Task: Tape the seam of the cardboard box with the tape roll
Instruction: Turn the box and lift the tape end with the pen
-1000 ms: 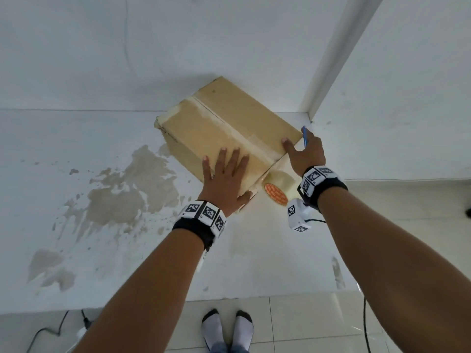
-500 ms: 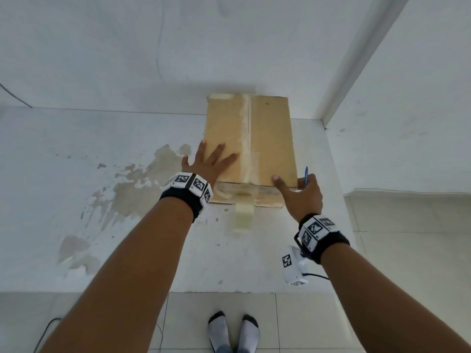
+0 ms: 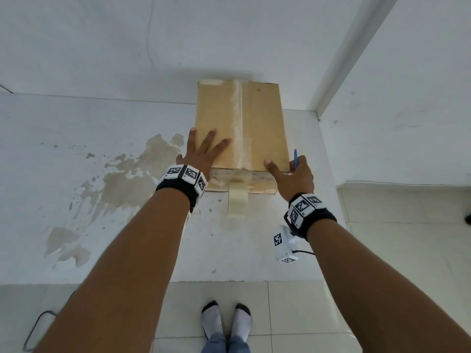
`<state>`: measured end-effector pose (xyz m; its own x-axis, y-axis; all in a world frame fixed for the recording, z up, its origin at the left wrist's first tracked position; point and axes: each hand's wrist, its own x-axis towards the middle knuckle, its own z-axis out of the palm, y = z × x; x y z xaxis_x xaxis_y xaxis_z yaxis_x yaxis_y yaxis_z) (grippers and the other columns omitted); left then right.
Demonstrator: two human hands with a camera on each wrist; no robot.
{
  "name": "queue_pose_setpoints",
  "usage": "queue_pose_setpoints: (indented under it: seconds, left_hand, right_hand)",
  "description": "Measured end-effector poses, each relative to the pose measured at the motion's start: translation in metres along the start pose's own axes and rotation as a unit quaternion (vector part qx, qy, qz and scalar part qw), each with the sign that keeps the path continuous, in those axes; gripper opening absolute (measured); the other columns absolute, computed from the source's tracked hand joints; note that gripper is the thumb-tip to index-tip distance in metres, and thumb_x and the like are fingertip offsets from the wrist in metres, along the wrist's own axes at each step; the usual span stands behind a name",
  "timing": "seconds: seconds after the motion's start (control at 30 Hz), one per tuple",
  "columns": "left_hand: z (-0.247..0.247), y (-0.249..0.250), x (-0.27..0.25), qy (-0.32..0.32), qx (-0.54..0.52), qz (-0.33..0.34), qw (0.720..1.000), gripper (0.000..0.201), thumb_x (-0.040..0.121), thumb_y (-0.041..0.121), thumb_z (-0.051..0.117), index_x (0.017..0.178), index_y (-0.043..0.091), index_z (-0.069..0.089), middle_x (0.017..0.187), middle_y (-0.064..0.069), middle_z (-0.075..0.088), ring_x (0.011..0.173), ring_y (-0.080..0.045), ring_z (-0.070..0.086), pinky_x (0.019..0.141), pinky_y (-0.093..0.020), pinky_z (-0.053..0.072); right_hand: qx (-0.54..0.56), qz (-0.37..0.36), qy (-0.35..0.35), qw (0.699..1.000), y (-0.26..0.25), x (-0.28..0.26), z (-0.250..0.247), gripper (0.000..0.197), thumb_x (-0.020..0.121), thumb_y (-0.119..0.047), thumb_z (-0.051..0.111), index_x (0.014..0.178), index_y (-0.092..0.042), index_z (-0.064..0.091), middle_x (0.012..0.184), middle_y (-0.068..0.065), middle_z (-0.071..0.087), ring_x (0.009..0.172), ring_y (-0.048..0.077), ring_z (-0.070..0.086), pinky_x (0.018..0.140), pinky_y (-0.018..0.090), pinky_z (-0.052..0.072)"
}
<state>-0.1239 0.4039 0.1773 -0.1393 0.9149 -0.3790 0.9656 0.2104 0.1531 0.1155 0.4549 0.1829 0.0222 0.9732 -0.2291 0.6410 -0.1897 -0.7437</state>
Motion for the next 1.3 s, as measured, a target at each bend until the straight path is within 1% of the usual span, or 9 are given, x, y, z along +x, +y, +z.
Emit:
queue_pose_setpoints:
  seconds: [0.17, 0.3, 0.4, 0.5, 0.67, 0.8, 0.93, 1.13, 1.3]
  left_hand:
    - [0.002, -0.001, -0.001, 0.007, -0.003, 0.001, 1.0, 0.118, 0.087, -0.003, 0.066, 0.153, 0.056, -0.012, 0.166, 0.017, -0.027, 0.151, -0.036, -0.031, 0.106, -0.075, 0.036]
    - [0.008, -0.006, 0.005, 0.017, 0.005, 0.003, 1.0, 0.121, 0.085, -0.01, 0.061, 0.15, 0.059, -0.014, 0.165, 0.019, -0.028, 0.15, -0.036, -0.033, 0.104, -0.071, 0.041]
    - [0.011, -0.007, 0.01, 0.014, 0.004, 0.007, 1.0, 0.119, 0.087, -0.006, 0.061, 0.15, 0.059, -0.016, 0.165, 0.019, -0.028, 0.149, -0.037, -0.034, 0.107, -0.069, 0.041]
    - [0.013, -0.007, 0.012, 0.025, 0.015, 0.005, 1.0, 0.119, 0.087, -0.008, 0.059, 0.15, 0.058, -0.018, 0.165, 0.017, -0.029, 0.149, -0.039, -0.033, 0.108, -0.065, 0.043]
    - [0.013, -0.006, 0.009, 0.029, 0.016, 0.012, 0.999, 0.118, 0.086, -0.009, 0.059, 0.154, 0.052, -0.015, 0.167, 0.014, -0.025, 0.151, -0.042, -0.028, 0.111, -0.064, 0.04]
    - [0.018, -0.01, 0.012, 0.044, 0.007, 0.017, 0.999, 0.12, 0.084, -0.005, 0.064, 0.155, 0.048, -0.018, 0.168, 0.013, -0.024, 0.152, -0.049, -0.016, 0.113, -0.063, 0.038]
    - [0.024, -0.018, 0.018, 0.058, -0.014, 0.05, 0.997, 0.128, 0.077, -0.008, 0.067, 0.154, 0.044, -0.021, 0.167, 0.011, -0.027, 0.154, -0.047, 0.005, 0.115, -0.056, 0.038]
    - [0.02, -0.012, 0.009, 0.069, -0.051, 0.046, 0.995, 0.116, 0.083, -0.014, 0.061, 0.159, 0.04, -0.009, 0.168, 0.016, -0.023, 0.151, -0.053, 0.006, 0.103, -0.04, 0.046]
    - [0.017, -0.011, 0.007, 0.07, -0.06, 0.044, 0.995, 0.115, 0.083, -0.011, 0.065, 0.16, 0.037, -0.006, 0.169, 0.012, -0.02, 0.149, -0.053, 0.014, 0.105, -0.044, 0.047]
  right_hand:
    - [-0.016, 0.016, -0.02, 1.0, -0.004, -0.003, -0.008, 0.071, 0.076, -0.07, 0.067, 0.116, -0.015, 0.046, 0.111, 0.0, 0.05, 0.089, 0.02, 0.054, 0.07, 0.029, 0.04]
    - [0.173, 0.059, 0.007, 0.983, -0.001, -0.022, -0.003, 0.033, 0.099, -0.048, 0.039, 0.105, -0.016, 0.041, 0.089, -0.001, 0.048, 0.076, 0.018, 0.048, 0.071, 0.034, 0.039]
    - [0.297, 0.078, -0.067, 0.949, -0.002, -0.042, 0.0, 0.023, 0.098, -0.027, 0.026, 0.085, -0.02, 0.043, 0.077, 0.0, 0.046, 0.059, 0.013, 0.036, 0.056, 0.029, 0.033]
    - [0.381, 0.078, -0.183, 0.903, -0.009, -0.056, 0.002, 0.025, 0.099, -0.012, 0.03, 0.085, -0.016, 0.05, 0.069, -0.001, 0.051, 0.055, 0.014, 0.04, 0.049, 0.028, 0.038]
    - [0.315, -0.004, -0.248, 0.916, 0.0, -0.07, 0.006, 0.028, 0.107, -0.027, 0.039, 0.128, -0.026, 0.058, 0.081, 0.0, 0.058, 0.052, 0.012, 0.048, 0.047, 0.027, 0.044]
    - [0.367, 0.035, -0.285, 0.885, 0.007, -0.079, 0.009, 0.042, 0.103, -0.005, 0.032, 0.135, -0.02, 0.055, 0.098, 0.003, 0.058, 0.063, 0.012, 0.045, 0.053, 0.026, 0.042]
    - [0.34, -0.045, -0.272, 0.899, 0.015, -0.087, 0.012, 0.041, 0.107, -0.005, 0.036, 0.143, -0.019, 0.048, 0.122, 0.006, 0.065, 0.079, 0.014, 0.056, 0.067, 0.027, 0.052]
    - [0.325, -0.052, -0.189, 0.925, 0.021, -0.091, 0.016, 0.024, 0.105, -0.021, 0.047, 0.118, -0.011, 0.065, 0.082, -0.003, 0.067, 0.051, 0.012, 0.037, 0.05, 0.024, 0.033]
    - [0.326, -0.022, -0.166, 0.93, 0.023, -0.089, 0.018, 0.023, 0.102, -0.029, 0.053, 0.098, -0.01, 0.066, 0.069, -0.004, 0.061, 0.045, 0.011, 0.031, 0.045, 0.024, 0.028]
